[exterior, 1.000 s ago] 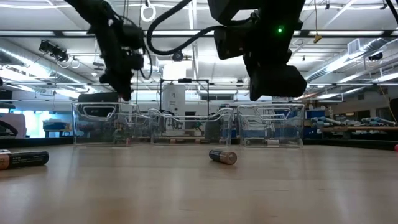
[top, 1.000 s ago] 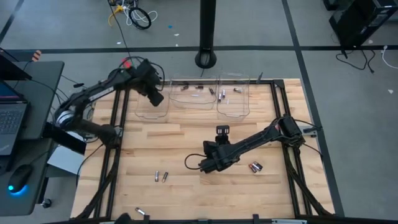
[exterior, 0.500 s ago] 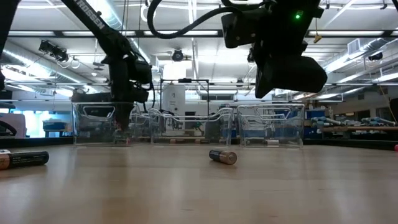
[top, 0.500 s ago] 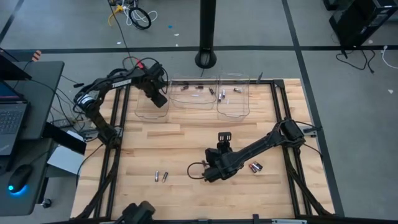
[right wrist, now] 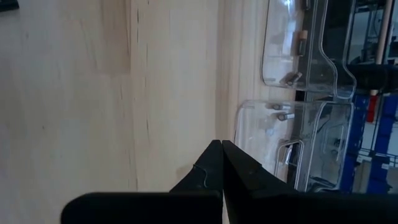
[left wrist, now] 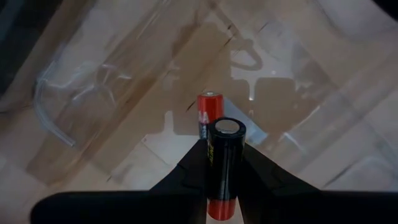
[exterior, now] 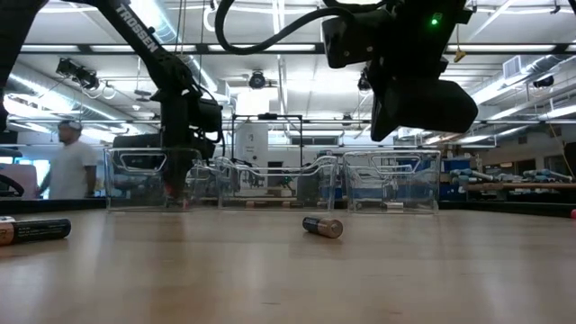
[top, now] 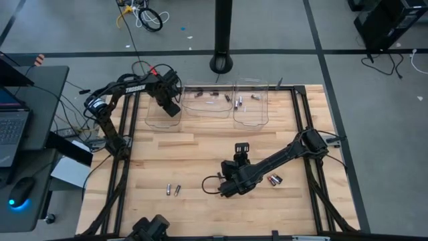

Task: Sort batteries
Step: Put the orange battery into the left transparent bin, then put the black battery into the middle transparent bin

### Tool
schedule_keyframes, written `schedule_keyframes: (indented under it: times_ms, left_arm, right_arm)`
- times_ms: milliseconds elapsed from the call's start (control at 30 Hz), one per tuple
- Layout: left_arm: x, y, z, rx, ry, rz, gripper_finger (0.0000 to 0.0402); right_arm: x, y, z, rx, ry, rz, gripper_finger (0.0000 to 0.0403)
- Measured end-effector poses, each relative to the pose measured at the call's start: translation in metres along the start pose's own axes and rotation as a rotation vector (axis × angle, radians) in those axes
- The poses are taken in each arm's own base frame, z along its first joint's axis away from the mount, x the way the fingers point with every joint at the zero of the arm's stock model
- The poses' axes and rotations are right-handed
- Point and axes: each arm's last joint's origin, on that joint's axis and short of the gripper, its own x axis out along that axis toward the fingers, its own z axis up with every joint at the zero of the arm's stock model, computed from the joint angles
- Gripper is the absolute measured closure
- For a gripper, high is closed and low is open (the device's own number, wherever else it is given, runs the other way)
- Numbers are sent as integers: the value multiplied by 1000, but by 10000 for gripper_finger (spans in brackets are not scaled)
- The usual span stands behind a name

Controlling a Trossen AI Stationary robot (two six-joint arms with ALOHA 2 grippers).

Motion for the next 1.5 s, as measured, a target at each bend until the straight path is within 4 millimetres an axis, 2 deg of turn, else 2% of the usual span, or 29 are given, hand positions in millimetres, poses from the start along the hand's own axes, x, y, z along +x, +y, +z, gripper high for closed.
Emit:
schedule_keyframes:
  times_ms: [333,667,900,1067,1333,1500]
  left_arm:
    - [0,0,-1,-3,6,7,318]
    - [0,0,-1,-1,11,11,309]
    - [-4,1,-2,4,-1,44,280]
    - [-24,0,-4,20,-70,72,260]
    - [-80,-3,-17,13,-289,124,256]
    - [-119,-18,-29,64,-490,123,258]
  right_arm:
    - [0,0,0,-3,3,-2,396]
    - [0,0,0,-9,3,-2,396]
    - [0,-1,-1,-15,7,-4,396]
    - [0,-1,-1,-25,8,-6,396]
    - [-5,-8,-3,-11,0,-8,397]
    - [-10,-22,-15,111,-71,26,398]
